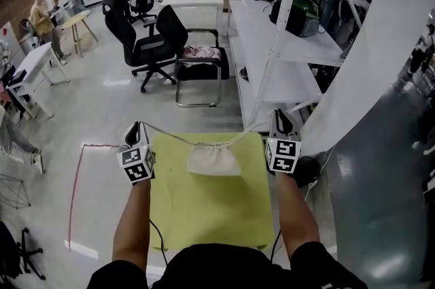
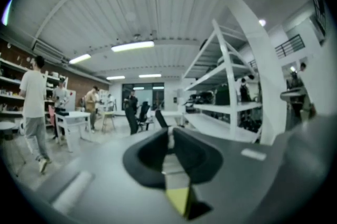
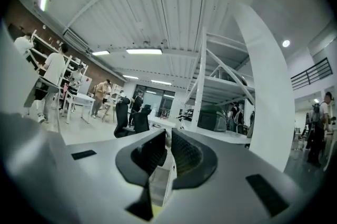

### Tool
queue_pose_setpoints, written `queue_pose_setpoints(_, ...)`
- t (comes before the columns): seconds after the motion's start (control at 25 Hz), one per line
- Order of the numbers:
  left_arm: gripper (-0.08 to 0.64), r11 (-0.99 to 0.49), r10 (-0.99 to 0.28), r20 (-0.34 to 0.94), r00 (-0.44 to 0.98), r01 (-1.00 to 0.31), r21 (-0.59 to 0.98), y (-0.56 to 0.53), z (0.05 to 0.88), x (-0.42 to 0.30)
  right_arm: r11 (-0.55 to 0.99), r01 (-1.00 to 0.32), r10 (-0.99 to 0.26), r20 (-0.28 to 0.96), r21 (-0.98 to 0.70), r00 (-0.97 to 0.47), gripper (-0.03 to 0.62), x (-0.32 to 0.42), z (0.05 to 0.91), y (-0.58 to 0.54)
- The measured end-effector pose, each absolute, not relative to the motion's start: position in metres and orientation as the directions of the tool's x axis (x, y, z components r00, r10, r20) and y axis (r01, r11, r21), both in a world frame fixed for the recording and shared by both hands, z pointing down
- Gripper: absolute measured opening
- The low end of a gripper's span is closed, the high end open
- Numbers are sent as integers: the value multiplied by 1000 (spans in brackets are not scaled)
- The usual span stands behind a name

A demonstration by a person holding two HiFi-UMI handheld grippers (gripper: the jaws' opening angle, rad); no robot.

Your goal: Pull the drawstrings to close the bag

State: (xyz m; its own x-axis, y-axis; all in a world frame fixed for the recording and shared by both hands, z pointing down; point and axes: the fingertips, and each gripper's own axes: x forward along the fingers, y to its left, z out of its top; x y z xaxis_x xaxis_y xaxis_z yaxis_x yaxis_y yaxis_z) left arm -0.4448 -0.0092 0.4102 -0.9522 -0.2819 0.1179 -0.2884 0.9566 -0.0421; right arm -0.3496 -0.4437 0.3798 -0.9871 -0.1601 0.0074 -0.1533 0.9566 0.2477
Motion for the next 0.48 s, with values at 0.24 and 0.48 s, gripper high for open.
queue_pose_setpoints(0.24, 37, 948, -308, 57, -950, -311, -63, -23, 383, -443, 950, -123, -118, -34, 286, -992, 35, -352, 352, -423)
queue_pose_setpoints(0.48, 37, 947, -308, 171, -936, -319, -39, -14, 439, -424, 959, -55, -68, 37, 277, -997, 35, -329, 391, -400)
